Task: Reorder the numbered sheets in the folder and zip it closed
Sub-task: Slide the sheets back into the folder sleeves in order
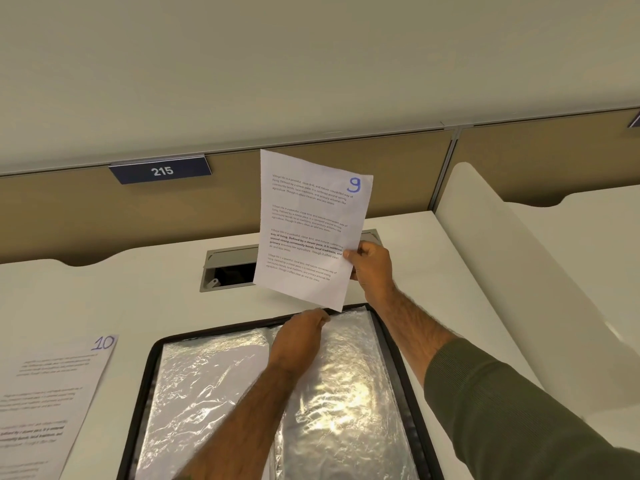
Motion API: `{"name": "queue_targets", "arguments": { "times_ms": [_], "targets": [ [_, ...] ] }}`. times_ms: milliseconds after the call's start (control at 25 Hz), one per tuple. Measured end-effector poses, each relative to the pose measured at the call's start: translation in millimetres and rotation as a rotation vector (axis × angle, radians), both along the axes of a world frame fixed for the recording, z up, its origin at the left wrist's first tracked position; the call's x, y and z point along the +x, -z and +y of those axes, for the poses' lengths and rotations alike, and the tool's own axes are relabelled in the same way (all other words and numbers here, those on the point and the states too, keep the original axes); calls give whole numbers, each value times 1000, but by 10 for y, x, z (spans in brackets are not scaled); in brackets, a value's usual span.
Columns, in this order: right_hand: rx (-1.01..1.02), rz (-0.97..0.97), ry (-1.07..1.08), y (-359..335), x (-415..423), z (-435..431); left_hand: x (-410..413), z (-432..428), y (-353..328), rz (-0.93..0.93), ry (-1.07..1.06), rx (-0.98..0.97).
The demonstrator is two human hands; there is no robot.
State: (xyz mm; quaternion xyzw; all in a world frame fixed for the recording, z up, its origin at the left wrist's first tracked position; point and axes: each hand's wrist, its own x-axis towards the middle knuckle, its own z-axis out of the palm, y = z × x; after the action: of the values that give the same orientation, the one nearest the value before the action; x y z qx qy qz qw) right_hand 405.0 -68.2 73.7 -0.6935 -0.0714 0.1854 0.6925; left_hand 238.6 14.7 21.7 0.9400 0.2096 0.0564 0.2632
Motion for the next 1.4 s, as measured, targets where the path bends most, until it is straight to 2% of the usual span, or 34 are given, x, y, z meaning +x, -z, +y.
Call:
{"name": "queue_targets", "arguments": {
  "times_ms": [360,720,920,1080,1400],
  "targets": [
    [-71,-19,-101,49,18,-150,-23,88,-101,-49,4,2],
    [-160,16,-195,37,180,-265,-227,452,-12,108,-53,44],
    [-196,30,-265,49,175,-257,-264,558,43,73,-92,106],
    [-251,48,-329,52,205,-264,-233,578,97,36,-111,83],
    [-330,70,-419,79,233,-256,-51,496,148,51,2,63]
  ]
}}
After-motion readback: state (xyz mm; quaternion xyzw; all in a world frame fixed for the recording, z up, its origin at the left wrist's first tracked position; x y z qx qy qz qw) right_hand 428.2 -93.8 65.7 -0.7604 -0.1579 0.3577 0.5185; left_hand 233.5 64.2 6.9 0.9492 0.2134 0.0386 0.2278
